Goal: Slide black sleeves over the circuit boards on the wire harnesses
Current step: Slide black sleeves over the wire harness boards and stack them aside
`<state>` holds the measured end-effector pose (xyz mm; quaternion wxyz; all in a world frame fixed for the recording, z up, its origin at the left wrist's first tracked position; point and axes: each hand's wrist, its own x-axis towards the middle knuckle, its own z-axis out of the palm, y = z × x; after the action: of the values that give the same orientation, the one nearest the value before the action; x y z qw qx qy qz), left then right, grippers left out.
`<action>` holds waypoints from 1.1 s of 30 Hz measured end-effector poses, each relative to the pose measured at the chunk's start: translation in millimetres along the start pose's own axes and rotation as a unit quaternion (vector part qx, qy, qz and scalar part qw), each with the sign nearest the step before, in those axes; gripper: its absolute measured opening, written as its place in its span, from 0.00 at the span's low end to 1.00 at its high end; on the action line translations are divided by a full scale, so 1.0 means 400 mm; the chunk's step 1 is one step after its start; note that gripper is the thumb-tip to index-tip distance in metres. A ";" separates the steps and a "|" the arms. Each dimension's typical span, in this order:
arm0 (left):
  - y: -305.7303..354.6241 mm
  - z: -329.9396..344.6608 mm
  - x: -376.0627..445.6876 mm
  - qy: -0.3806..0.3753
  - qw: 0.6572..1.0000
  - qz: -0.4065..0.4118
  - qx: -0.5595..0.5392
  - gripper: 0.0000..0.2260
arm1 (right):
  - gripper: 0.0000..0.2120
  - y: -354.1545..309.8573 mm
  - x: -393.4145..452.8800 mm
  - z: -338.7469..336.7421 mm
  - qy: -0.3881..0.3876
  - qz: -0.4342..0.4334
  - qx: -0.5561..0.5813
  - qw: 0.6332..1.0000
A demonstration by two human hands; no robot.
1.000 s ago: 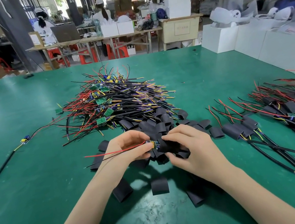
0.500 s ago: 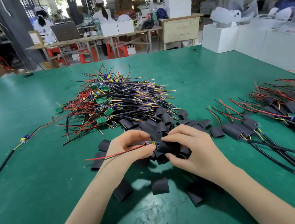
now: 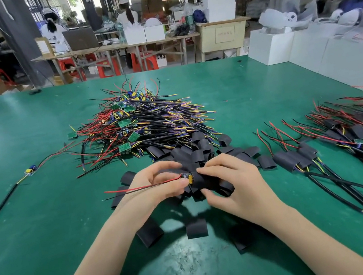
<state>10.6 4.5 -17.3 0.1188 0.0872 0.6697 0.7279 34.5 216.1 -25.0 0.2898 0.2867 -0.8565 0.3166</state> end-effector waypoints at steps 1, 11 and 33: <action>-0.002 0.003 0.002 0.013 1.000 -0.011 -0.011 0.19 | 0.15 0.000 0.000 0.001 0.000 -0.003 -0.008 1.000; 0.006 -0.005 -0.004 0.008 0.995 0.053 0.088 0.11 | 0.15 0.000 0.001 0.001 0.012 0.033 0.017 0.999; 0.028 0.028 -0.012 0.057 0.989 0.044 0.133 0.07 | 0.16 -0.005 -0.005 0.012 -0.001 -0.001 -0.019 1.000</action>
<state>17.9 13.0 -5.0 0.0359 0.0899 0.7617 0.6407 35.6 212.1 -28.8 0.2950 0.2821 -0.8623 0.2996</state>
